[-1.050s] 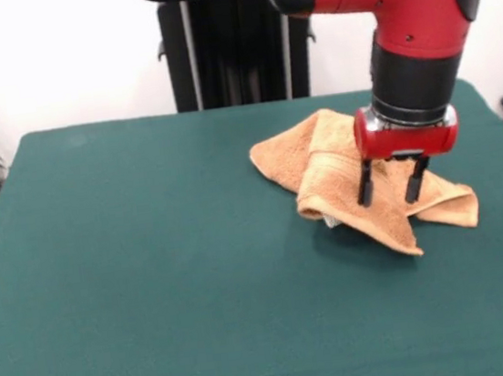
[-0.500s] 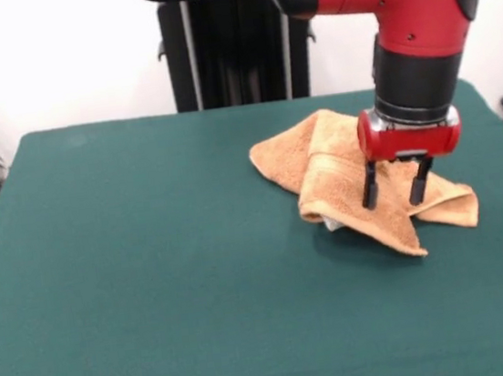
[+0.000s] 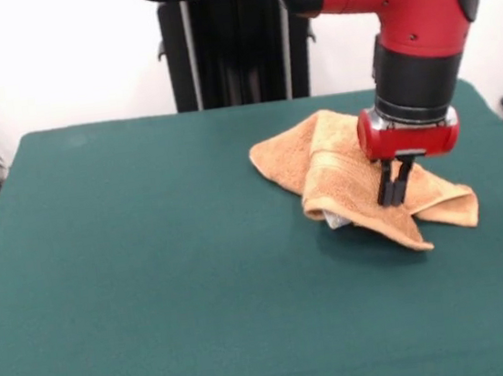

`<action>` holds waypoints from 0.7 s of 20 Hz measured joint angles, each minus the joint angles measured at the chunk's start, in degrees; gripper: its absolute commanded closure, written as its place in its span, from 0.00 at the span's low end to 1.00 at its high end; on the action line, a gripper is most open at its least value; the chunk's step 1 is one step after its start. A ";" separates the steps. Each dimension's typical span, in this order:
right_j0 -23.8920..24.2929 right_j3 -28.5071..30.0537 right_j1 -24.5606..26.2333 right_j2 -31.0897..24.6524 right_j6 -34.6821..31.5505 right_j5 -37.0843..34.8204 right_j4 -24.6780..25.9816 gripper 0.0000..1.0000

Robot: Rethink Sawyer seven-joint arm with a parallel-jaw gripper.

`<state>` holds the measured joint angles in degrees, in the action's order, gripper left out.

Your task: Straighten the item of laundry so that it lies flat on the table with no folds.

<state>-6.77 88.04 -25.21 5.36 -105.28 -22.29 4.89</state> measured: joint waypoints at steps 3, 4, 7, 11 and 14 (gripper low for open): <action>-0.01 -0.01 0.13 0.02 0.00 -0.51 0.00 1.00; -0.01 -0.01 0.24 0.02 0.00 -0.56 0.00 1.00; -0.01 -0.01 0.74 0.02 0.00 -0.55 -0.02 1.00; -0.18 -0.02 1.04 0.12 0.00 -0.55 -0.02 0.00; -0.25 -0.01 1.04 0.12 0.00 -0.55 -0.02 0.00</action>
<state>-7.01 88.03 -24.16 5.49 -105.28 -22.84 4.87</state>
